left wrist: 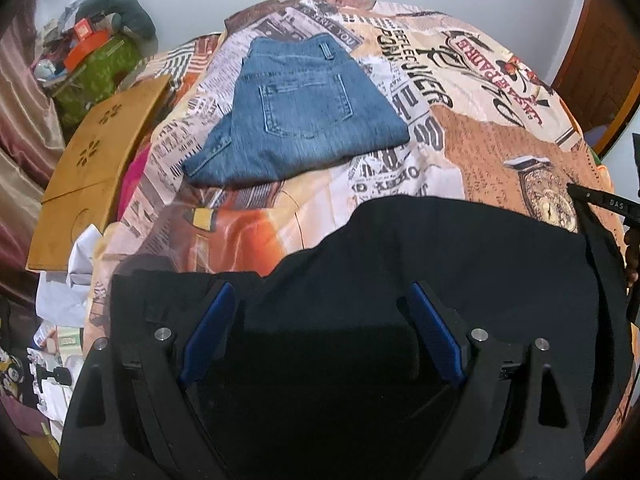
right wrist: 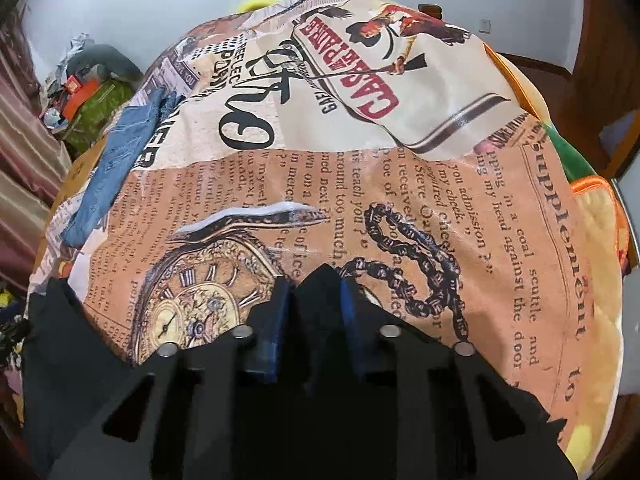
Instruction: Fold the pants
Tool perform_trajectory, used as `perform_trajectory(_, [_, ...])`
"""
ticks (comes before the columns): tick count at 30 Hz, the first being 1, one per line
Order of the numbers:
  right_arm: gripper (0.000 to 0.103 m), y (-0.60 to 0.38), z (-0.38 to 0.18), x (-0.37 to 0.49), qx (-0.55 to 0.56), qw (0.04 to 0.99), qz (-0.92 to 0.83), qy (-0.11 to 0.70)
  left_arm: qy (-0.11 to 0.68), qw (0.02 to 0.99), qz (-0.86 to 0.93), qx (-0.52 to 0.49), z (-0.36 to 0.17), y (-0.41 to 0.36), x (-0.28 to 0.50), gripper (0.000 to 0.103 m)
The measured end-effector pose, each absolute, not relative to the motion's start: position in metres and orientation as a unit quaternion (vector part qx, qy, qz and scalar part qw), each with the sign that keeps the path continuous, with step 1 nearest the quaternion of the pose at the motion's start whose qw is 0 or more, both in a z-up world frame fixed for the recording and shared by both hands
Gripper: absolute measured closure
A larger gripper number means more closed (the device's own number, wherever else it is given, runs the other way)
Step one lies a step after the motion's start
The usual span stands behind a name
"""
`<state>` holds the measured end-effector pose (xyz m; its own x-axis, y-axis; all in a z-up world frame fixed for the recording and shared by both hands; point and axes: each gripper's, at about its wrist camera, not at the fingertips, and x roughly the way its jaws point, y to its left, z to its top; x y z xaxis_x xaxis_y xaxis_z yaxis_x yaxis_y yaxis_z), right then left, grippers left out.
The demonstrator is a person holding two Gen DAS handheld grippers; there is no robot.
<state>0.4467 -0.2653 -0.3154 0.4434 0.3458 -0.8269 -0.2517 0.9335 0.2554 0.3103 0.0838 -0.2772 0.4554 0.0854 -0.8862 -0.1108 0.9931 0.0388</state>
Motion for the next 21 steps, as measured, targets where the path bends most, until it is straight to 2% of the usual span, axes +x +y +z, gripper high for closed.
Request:
perform_trajectory(2, [0.092,-0.264,-0.312,0.442,0.036,0.851,0.177,0.493,0.522,0.851,0.057,-0.015,-0.278,0.082,0.309,0.014])
perform_trajectory(5, [0.095,-0.264,-0.305,0.439,0.028,0.858,0.174,0.483,0.519,0.853,0.053,-0.02,-0.274,0.079,0.304,0.014])
perform_trajectory(8, [0.096,-0.27,-0.292,0.436,0.034,0.866,0.171,0.468,0.524,0.85,0.048,-0.021,-0.272,0.074,0.299,0.014])
perform_trajectory(21, [0.096,-0.335,-0.175,0.365,0.037,0.926,0.149,0.345,0.551,0.834,-0.009,-0.006,-0.268,0.023,0.265,0.014])
